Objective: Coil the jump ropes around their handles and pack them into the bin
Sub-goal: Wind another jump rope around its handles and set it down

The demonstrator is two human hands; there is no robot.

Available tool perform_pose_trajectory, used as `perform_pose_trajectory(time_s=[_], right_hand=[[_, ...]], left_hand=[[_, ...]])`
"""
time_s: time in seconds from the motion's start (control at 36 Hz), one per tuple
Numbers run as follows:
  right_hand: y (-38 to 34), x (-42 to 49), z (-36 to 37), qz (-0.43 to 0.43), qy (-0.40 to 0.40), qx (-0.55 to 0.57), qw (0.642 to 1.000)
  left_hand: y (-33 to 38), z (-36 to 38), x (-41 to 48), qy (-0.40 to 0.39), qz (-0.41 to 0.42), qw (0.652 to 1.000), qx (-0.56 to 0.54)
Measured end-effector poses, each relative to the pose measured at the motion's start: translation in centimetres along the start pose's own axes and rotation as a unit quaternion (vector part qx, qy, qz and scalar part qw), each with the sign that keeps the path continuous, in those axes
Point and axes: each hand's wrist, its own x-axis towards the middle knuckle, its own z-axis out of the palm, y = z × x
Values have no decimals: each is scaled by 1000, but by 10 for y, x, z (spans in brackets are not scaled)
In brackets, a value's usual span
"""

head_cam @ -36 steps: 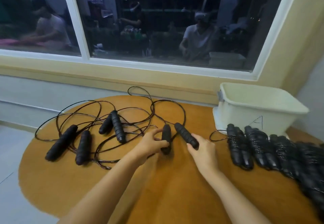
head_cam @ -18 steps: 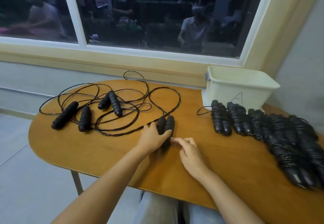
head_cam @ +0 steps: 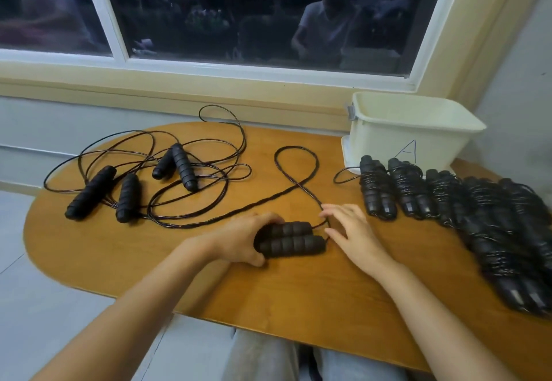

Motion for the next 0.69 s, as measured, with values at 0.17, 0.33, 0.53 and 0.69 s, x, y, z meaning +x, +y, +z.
perform_pose_trajectory(time_s=[0.17, 0.33, 0.53, 0.69], right_hand=[[16, -1, -5, -53, -55, 2, 997], [16, -5, 0, -67, -72, 28, 995], [8, 0, 13, -74, -51, 40, 995], [8, -1, 5, -20, -80, 42, 996]], left_hand=[[-18, 16, -15, 30, 24, 998, 43], [-21, 26, -19, 66, 47, 997, 3], [-27, 29, -21, 63, 71, 995, 5], [-36, 31, -29, 102, 111, 988, -20]])
